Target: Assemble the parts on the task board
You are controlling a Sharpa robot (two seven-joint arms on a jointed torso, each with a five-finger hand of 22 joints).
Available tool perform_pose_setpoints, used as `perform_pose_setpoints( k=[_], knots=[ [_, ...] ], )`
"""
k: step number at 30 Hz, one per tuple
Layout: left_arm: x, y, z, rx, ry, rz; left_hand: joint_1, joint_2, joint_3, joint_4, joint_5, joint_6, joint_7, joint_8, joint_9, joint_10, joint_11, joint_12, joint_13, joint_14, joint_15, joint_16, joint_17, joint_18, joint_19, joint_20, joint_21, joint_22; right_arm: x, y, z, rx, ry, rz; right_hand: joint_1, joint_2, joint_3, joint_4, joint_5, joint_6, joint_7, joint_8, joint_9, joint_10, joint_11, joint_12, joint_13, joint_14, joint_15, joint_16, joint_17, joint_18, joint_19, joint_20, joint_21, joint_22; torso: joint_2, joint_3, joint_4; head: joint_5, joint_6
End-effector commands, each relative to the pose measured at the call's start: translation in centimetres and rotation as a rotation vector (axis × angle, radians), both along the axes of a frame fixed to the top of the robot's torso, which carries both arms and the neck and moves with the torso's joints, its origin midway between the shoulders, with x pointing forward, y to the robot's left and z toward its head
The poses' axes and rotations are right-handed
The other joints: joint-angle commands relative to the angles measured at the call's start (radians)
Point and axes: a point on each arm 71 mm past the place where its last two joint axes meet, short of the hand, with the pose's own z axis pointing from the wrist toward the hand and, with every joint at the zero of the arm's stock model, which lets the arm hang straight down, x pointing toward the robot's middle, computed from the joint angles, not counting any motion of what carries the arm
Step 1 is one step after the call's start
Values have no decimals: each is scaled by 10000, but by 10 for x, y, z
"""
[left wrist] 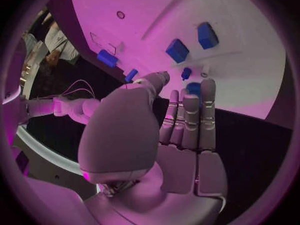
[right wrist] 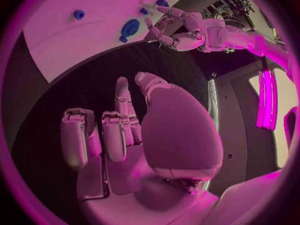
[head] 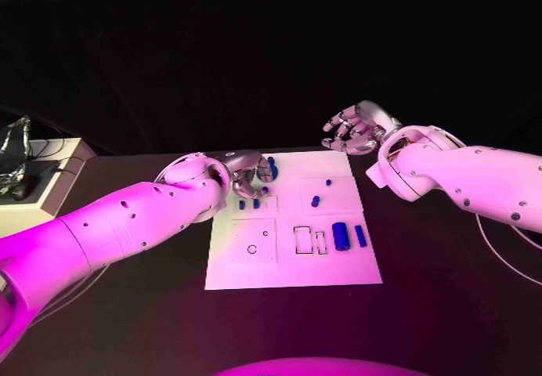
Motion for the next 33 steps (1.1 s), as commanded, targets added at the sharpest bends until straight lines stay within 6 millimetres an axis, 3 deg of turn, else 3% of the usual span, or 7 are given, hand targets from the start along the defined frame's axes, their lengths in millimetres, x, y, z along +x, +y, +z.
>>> perform_pose_setpoints(
  k=[1,10,25,33],
  knots=[
    [1,-2,-4,1103,34,-105,-23,67,-48,-37,40,99,7,-88,-58,-87,-21,-133,-84,-49,-1,56,-178,99,-20,4,23,-19,-1,3,2,-202,-302,247,-13,-74,75,-2,17,28,29,26,9,36,-22,-46,-35,796,-27,-38,1445,124,621,-50,-30,2026,15,5,-16,5,-4],
    [5,-4,-7,1472,-146,-34,76,132,18,-61,42,280,13,-170,-145,27,-3,-195,-195,62,14,263,-183,59,121,9,199,207,-2,5,2,-228,-346,281,-101,-126,205,-13,13,47,70,25,63,-12,41,-725,-610,793,25,-43,1428,131,614,-10,-70,2018,59,21,-74,16,-4],
    [8,-9,-3,1222,-294,13,18,168,456,26,24,534,72,-426,-326,534,29,-355,-433,364,42,678,-147,-27,482,25,628,727,-2,7,2,-220,-356,331,-137,-142,262,-28,9,56,93,24,95,41,75,-1094,-959,789,54,-46,1416,137,606,18,-100,2010,50,22,-52,-14,-28],
    [9,-8,-4,1356,-89,81,67,268,894,-36,4,900,123,-472,-358,1080,-67,-528,-591,628,-34,968,26,-81,715,-16,925,1090,-2,7,2,-227,-336,348,-138,-139,268,-30,8,63,92,27,98,56,75,-1116,-983,788,55,-49,1411,133,612,20,-85,2018,51,22,-49,-28,-59]
  ],
)
